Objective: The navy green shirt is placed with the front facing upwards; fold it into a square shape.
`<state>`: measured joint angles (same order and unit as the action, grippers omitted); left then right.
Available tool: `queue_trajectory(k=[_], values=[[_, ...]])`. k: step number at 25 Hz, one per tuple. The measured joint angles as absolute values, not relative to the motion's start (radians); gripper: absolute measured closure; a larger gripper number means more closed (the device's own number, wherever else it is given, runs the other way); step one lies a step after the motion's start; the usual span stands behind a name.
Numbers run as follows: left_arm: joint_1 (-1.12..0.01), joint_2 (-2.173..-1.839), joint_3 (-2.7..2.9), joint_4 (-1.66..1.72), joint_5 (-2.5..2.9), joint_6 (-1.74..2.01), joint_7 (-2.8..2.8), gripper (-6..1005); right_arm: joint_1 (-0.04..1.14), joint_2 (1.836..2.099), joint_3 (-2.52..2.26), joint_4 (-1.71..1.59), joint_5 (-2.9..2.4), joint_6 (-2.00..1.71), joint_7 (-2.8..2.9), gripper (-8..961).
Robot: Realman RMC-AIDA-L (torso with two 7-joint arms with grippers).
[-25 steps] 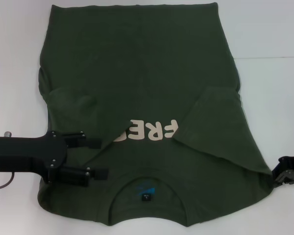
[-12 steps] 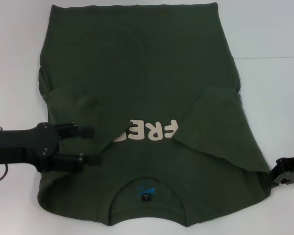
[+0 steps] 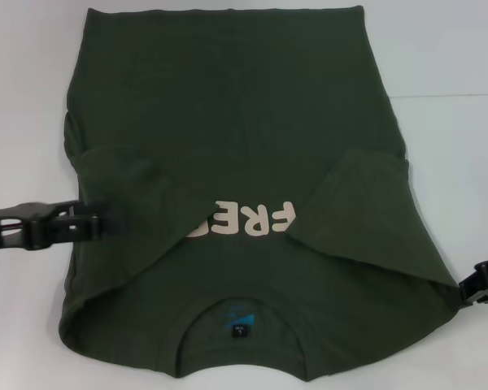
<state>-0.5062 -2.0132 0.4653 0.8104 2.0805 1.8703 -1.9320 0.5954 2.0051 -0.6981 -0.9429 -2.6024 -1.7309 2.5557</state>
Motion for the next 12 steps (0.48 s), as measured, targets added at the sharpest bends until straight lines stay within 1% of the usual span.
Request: queue_trajectory(k=[4, 12], values=[[-0.49, -1.989, 0.457, 0.864, 2.164, 1.857, -2.145, 50, 0.576, 2.005, -0.697, -0.973, -2.577, -1.743, 2.55, 914], [-0.508, -1.968, 0.429, 0.96, 2.351, 1.875, -2.477, 54, 0.6, 2.008, -0.696, -0.968, -2.576, -1.738, 2.532, 913]])
